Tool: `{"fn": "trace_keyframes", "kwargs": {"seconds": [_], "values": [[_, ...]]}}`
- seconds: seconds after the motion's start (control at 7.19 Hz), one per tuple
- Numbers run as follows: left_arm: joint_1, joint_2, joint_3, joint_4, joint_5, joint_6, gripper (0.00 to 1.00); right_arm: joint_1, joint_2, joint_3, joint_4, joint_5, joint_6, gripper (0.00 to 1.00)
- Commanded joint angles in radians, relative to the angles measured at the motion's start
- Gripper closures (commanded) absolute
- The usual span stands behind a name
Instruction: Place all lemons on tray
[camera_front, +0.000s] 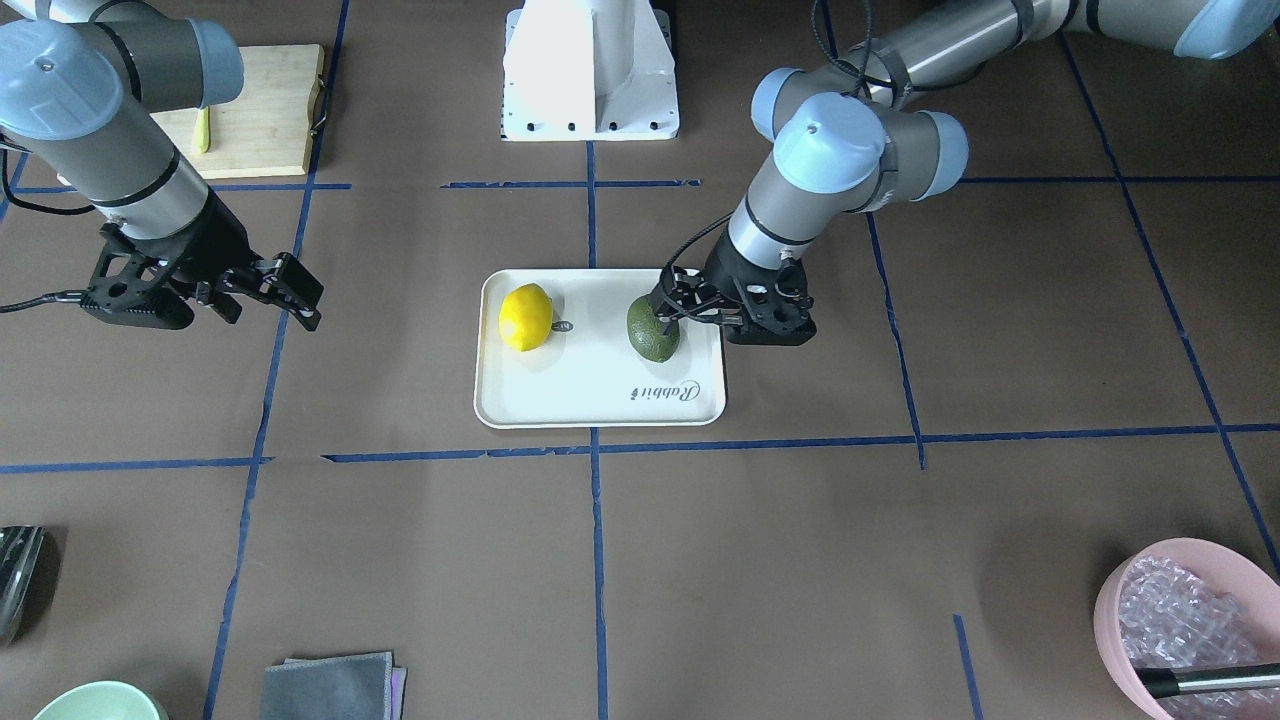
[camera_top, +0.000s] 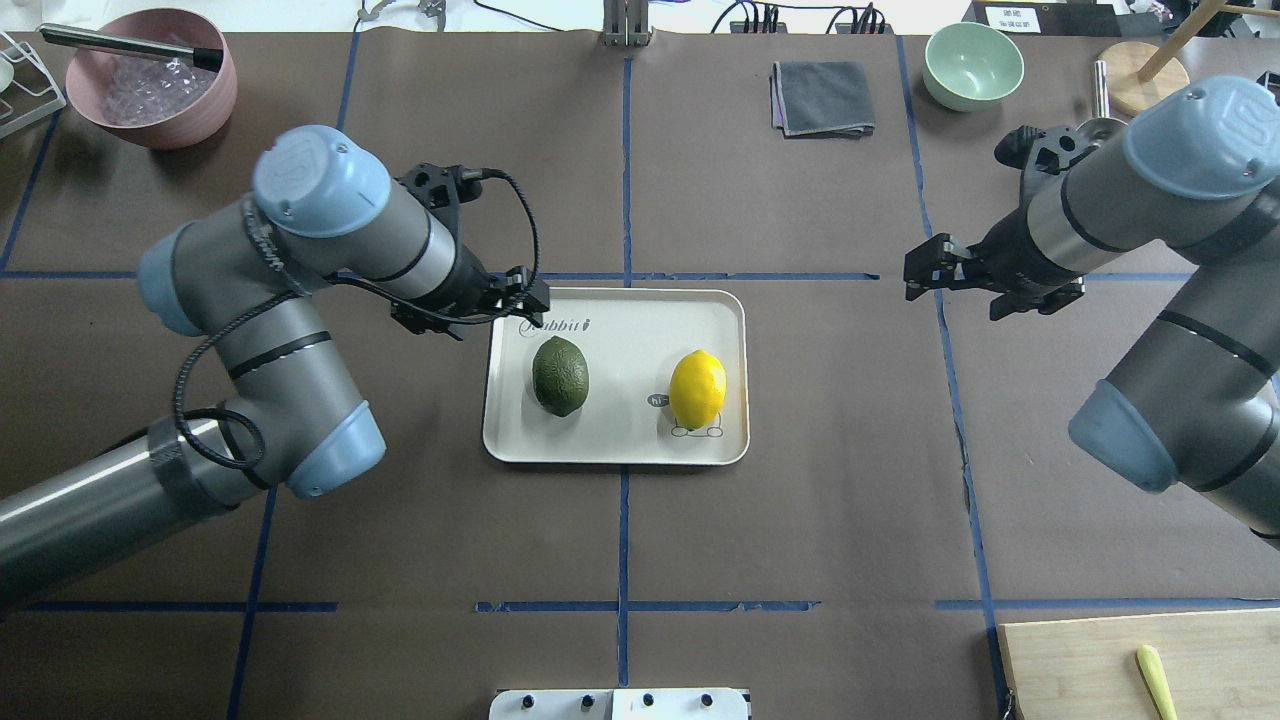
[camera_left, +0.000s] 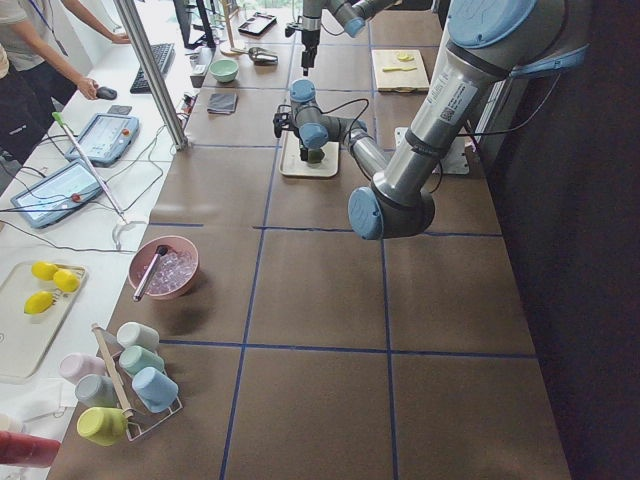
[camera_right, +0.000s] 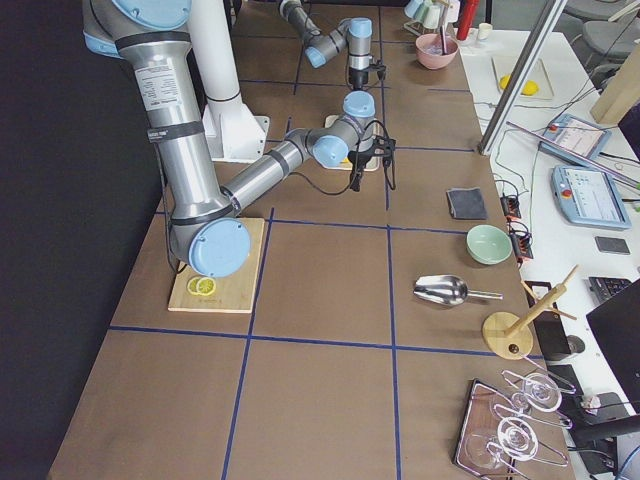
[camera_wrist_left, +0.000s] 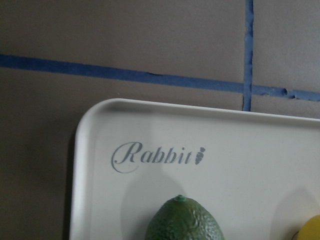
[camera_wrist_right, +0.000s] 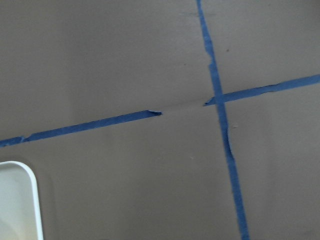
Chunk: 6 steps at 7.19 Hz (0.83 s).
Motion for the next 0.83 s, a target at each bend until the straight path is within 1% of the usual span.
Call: {"fn": "trace_keyframes", "kwargs": {"seconds": [0.0,0.14,0.28,0.56,0.7], "values": [[-0.104,0.175,-0.128,0.026,-0.059,0.201,0.00,0.077,-0.103,0.022,-0.002,0.003,-0.220,0.00],[-0.172,0.299,-0.174,0.025,-0.099,0.342,0.00,0.151,-0.146,0.019,-0.010,0.074,-0.337,0.00],[-0.224,0.410,-0.210,0.025,-0.099,0.486,0.00,0.238,-0.186,0.026,-0.039,0.155,-0.440,0.00],[-0.377,0.567,-0.204,0.026,-0.127,0.799,0.00,0.343,-0.287,0.017,-0.043,0.170,-0.656,0.00],[-0.466,0.621,-0.189,0.029,-0.128,0.952,0.00,0.386,-0.327,0.008,-0.043,0.170,-0.734,0.00]]}}
